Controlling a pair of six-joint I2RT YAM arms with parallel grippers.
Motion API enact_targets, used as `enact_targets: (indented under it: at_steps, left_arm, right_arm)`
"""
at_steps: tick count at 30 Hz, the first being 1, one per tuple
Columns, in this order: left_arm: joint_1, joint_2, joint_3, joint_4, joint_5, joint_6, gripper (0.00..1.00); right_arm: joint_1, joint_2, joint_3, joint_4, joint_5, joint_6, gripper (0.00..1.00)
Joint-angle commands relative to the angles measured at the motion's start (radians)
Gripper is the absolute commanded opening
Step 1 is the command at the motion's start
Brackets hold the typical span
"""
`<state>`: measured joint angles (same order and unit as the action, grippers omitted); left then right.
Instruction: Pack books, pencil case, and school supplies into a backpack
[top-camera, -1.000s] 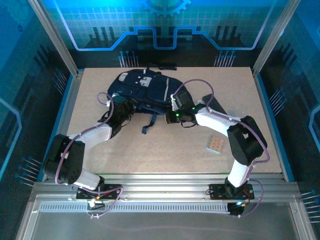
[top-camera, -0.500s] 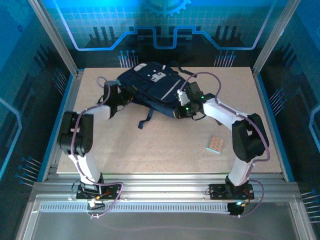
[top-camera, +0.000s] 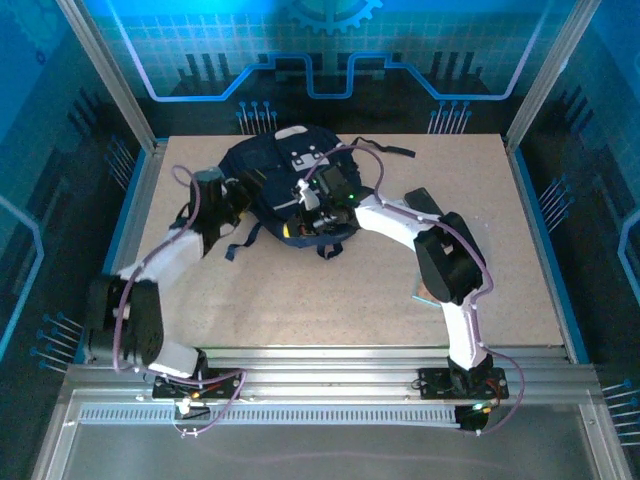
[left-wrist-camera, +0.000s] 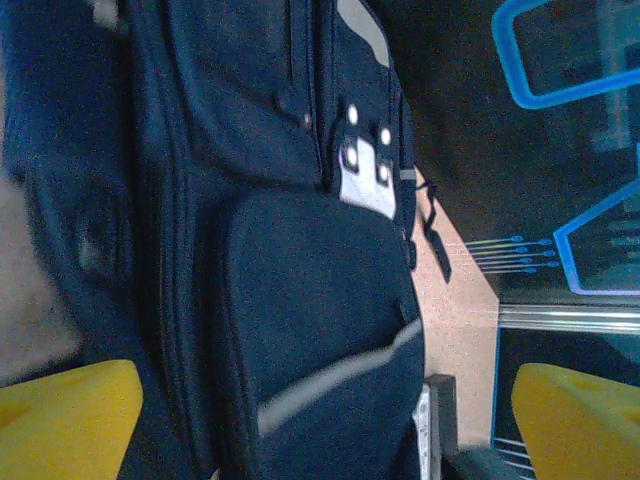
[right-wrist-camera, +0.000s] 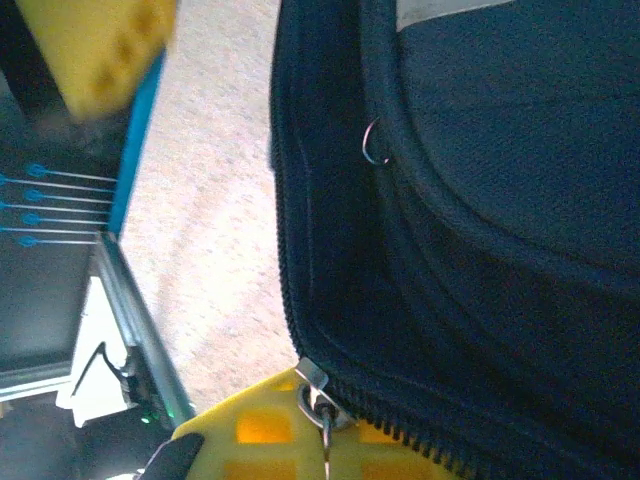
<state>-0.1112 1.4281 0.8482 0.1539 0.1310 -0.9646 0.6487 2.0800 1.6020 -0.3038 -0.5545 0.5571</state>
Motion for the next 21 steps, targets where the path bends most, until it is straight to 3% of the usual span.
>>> enact_targets:
  at_steps: [1, 8, 10, 13, 18, 21]
  left_arm:
    - [-0.053, -0.074, -0.145, -0.025, -0.12, -0.112, 0.93]
    - [-0.12, -0.011, -0.198, 0.103, -0.196, -0.254, 0.92]
    - [-0.136, 0.041, -0.18, 0.149, -0.216, -0.266, 0.87]
    - [-0.144, 0.127, -0.173, 0.249, -0.218, -0.297, 0.6]
    - [-0.143, 0.235, -0.186, 0.418, -0.173, -0.305, 0.0]
    - [-0.137, 0.263, -0.196, 0.457, -0.143, -0.307, 0.0]
  right_arm:
    - [0.019, -0.005, 0.061, 0.131, -0.07, 0.067, 0.0]
    - [0.042, -0.076, -0.066, 0.195, -0.111, 0.126, 0.0]
    - [0.05, -0.106, -0.115, 0.212, -0.124, 0.144, 0.0]
    - [0.054, -0.152, -0.162, 0.141, -0.111, 0.141, 0.0]
    - [0.033, -0.209, -0.228, -0.126, -0.064, 0.046, 0.0]
    - [-0.003, -0.238, -0.242, -0.291, -0.006, -0.042, 0.0]
